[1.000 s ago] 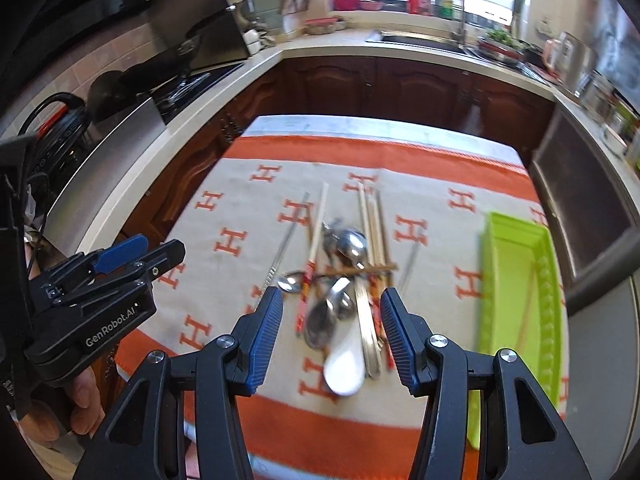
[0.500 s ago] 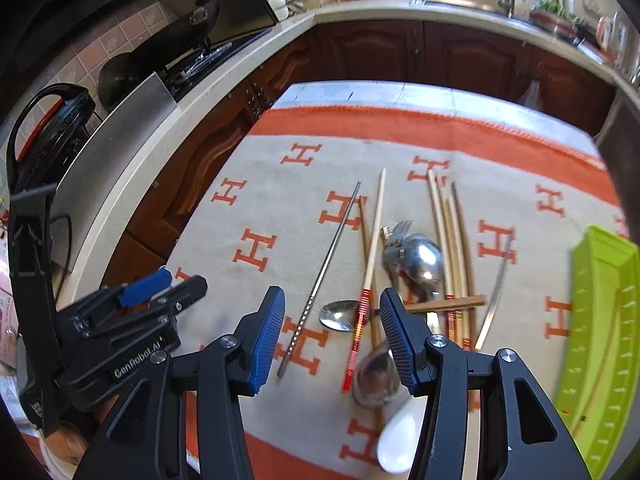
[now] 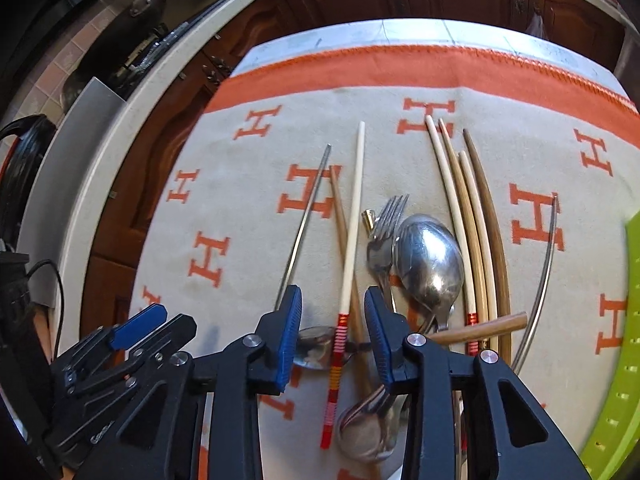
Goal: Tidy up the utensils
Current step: 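Grasp a white red-striped chopstick with the right tool while left tool approaches a steel chopstick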
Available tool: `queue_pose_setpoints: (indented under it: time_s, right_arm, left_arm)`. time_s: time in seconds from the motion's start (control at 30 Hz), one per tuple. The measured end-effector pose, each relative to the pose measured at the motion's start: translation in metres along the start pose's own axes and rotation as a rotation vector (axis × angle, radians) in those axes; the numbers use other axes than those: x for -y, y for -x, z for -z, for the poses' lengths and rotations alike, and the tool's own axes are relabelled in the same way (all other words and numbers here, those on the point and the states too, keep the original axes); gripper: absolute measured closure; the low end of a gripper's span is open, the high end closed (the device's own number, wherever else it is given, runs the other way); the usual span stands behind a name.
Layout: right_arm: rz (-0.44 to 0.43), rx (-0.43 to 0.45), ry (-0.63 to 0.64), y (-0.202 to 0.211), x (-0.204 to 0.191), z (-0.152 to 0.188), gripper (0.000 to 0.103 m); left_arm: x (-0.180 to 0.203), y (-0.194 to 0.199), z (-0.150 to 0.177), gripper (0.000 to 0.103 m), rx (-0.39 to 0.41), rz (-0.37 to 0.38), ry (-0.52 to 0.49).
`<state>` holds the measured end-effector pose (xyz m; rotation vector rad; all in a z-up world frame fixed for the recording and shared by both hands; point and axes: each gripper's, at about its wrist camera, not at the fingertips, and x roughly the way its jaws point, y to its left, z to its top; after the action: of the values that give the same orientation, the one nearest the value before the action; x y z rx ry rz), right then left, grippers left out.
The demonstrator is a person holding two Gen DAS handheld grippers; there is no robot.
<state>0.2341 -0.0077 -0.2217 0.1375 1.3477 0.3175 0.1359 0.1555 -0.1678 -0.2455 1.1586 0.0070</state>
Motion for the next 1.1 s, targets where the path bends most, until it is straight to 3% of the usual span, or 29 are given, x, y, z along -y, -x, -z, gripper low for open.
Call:
queue_pose_setpoints:
  time_s: [0.07, 0.23, 0.4, 0.57, 0.73, 1.0, 1.1]
  right_arm:
    - [0.024, -0.013, 0.004, -0.009, 0.002, -0.002, 0.070]
    - [0.032, -0.025, 0.001, -0.021, 0.006, -0.001, 0.096]
    - [0.006, 0.017, -0.017, -0.009, 0.013, 0.000, 0.097]
    - [-0.078, 0.051, -0.056, 0.018, 0.028, 0.006, 0.097]
    - [-0.141, 0.081, -0.085, 0.045, 0.045, 0.022, 0.097]
    - [-0.165, 0.152, -0.103, 0.086, 0.074, 0.053, 0.097]
    - [-0.182, 0.161, -0.117, 0.095, 0.083, 0.065, 0.097]
  left_arm:
    - [0.002, -0.001, -0.002, 0.059, -0.003, 0.002, -0.003]
    - [0.009, -0.007, -0.006, 0.059, -0.010, 0.020, -0.002]
    - [0.017, -0.016, -0.010, 0.059, -0.021, 0.040, 0.005]
    - [0.031, -0.029, -0.015, 0.059, -0.029, 0.054, 0.001]
    - [0.050, -0.045, -0.016, 0.062, -0.016, -0.008, -0.032]
    - [0.084, -0.056, -0.011, 0.062, 0.021, -0.123, -0.132]
    - [0.087, -0.055, -0.009, 0.062, 0.047, -0.127, -0.134]
